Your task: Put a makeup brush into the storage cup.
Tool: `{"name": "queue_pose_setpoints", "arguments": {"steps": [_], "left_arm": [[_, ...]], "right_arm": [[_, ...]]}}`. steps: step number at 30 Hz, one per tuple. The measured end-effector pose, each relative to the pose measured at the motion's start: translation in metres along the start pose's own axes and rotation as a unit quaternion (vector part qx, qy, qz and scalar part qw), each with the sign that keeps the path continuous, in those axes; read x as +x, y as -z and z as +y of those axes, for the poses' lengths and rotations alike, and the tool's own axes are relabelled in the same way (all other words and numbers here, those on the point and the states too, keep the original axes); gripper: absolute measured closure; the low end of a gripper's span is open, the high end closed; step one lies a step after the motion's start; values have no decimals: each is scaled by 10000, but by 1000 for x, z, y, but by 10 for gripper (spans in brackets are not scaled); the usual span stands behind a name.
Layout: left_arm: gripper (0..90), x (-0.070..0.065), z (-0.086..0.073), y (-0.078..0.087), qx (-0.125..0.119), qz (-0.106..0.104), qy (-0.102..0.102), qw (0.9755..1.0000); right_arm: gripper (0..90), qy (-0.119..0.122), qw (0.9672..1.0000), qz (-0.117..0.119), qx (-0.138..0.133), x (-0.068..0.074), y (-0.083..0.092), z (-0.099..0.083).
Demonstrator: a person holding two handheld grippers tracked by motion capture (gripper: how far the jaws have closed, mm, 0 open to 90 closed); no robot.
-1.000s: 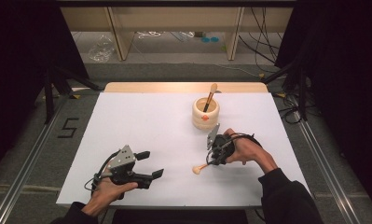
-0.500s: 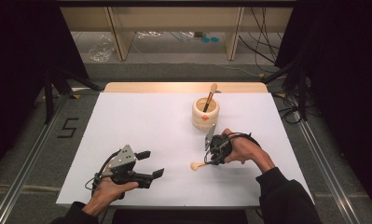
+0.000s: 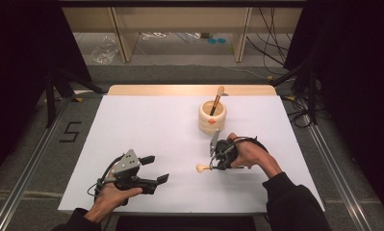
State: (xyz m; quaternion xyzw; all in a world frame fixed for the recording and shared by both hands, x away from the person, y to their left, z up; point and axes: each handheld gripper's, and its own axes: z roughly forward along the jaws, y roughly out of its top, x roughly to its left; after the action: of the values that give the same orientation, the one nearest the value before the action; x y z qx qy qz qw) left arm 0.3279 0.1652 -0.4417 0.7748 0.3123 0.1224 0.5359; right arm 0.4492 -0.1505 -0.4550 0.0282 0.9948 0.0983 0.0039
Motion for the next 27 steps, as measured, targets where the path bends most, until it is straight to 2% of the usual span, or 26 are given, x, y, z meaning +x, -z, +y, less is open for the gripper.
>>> {"name": "queue_pose_setpoints", "arguments": {"steps": [1, 2, 8, 10, 14, 15, 16, 17, 19, 20, 22, 23, 24, 25, 27], "left_arm": [[169, 1, 0, 0, -8, -9, -32, 10000], [169, 1, 0, 0, -11, -10, -34, 10000], [169, 1, 0, 0, -7, -3, -1, 10000], [169, 1, 0, 0, -8, 8, -7, 10000], [169, 1, 0, -1, 36, 3, -14, 10000], [169, 1, 0, 0, 34, 7, -21, 10000], [169, 2, -1, -1, 4, -26, -2, 10000], [169, 2, -1, -1, -6, -15, -15, 10000], [170, 2, -1, 0, -9, -10, 9, 10000], [169, 3, -1, 0, -4, -18, -18, 10000], [169, 2, -1, -1, -8, -16, 8, 10000], [170, 2, 0, 0, 6, 1, -22, 10000], [169, 2, 0, 0, 13, 12, -18, 10000], [169, 2, 0, 0, 12, 10, -15, 10000], [169, 3, 0, 0, 20, 15, -28, 10000]], "right_arm": [[822, -68, 10000, 11, 33, 1, 0, 0], [824, 40, 10000, 16, 28, 0, 0, 1], [824, -77, 9999, 39, 124, 1, 0, 3], [824, 17, 9999, 10, 130, 0, 0, 4], [825, -68, 9998, 9, 168, 1, -1, 4], [826, -193, 9995, -1, 268, 3, 0, 4], [826, -55, 9998, 4, 168, 1, -1, 5], [828, -70, 9999, 4, 150, 1, -1, 5], [828, 124, 9997, -54, 210, -1, 0, 4], [829, 117, 9997, -56, 217, -1, 0, 4], [829, 8, 9998, -46, 210, 1, 0, 5], [829, -182, 9994, -2, 306, 4, 1, 5], [829, -194, 9993, 10, 311, 4, 1, 5], [830, -29, 9998, 13, 195, 2, 0, 5], [830, 58, 9999, -48, 144, 3, 0, 5]]}}
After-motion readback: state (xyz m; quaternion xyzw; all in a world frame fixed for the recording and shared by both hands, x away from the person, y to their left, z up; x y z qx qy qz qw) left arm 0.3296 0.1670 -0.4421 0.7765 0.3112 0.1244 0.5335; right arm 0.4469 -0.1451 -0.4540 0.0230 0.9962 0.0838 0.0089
